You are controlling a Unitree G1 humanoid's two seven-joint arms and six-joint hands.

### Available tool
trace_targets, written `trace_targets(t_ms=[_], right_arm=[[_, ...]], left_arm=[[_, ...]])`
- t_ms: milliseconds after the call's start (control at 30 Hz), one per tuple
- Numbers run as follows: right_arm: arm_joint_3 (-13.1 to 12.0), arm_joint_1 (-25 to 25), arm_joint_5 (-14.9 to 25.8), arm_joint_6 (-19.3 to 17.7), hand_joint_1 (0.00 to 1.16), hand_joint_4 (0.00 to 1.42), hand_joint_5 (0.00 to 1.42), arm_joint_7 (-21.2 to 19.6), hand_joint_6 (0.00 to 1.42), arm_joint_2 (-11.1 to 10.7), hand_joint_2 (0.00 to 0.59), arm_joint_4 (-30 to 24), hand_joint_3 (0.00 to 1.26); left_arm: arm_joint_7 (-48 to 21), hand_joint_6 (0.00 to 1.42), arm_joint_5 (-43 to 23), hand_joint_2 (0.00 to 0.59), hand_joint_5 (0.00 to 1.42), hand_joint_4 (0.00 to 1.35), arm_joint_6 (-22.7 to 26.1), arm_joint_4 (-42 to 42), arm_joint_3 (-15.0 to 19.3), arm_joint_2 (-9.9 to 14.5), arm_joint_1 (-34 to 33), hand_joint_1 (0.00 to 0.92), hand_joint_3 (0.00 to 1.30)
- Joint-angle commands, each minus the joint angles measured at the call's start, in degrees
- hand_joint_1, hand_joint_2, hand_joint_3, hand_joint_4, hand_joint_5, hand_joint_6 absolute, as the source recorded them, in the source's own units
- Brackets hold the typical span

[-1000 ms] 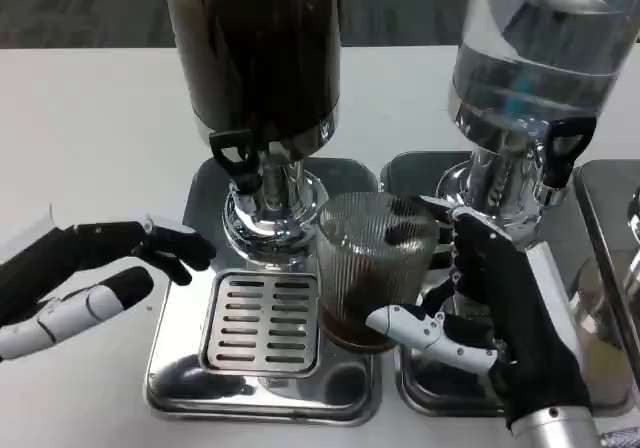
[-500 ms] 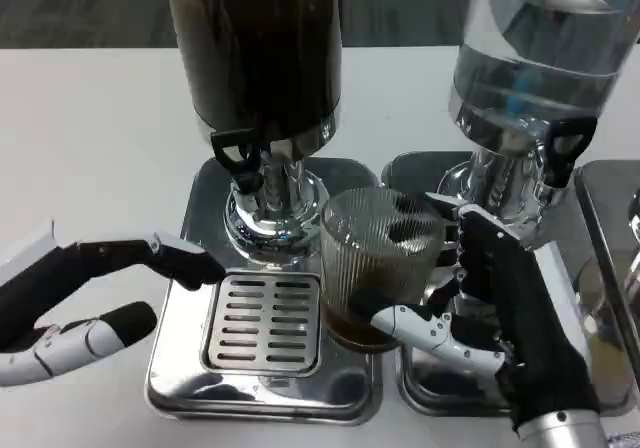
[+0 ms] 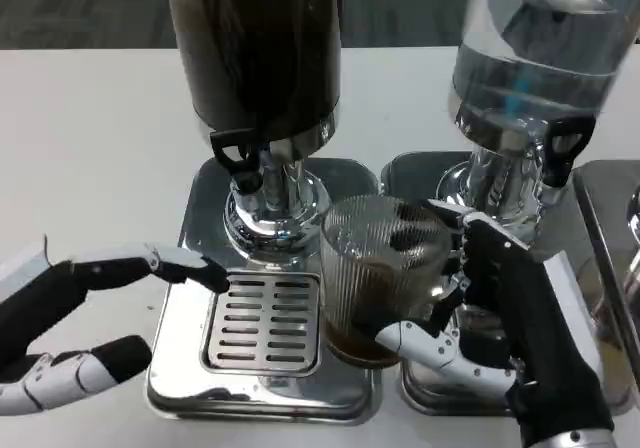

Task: Grasp the cup under the faucet to collect the drink, then remove the cup.

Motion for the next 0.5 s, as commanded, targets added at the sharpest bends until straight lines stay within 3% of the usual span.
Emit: trace_targets(t_ms=[33,233,500], right_arm=[[-0.1,0.4,1.5,-3.1,0.75,0.51,0.74,0.1,1.05,0.0,0.333,-2.8,0.45],[-0.1,1.0,1.6,-3.9,0.71,0.52,0.74,0.3,1.07,-0.3,0.339,-3.6,0.46],[-0.2,2.1,1.9,-4.3,0.68,0.52,0.76,0.6,1.08,-0.3,0.337,-4.7,0.46]], left_arm=[[-1.3,0.25,-0.3,0.178,0.19,0.21,-3.2,-1.3,-0.7,1.7,1.8,0.0,0.35],[-1.6,0.14,1.8,0.165,0.11,0.14,-10.5,-0.7,-1.6,3.6,3.8,0.0,0.29],[0.8,0.08,5.9,0.163,0.0,0.02,-16.3,1.5,-1.9,5.7,4.1,0.045,0.21]])
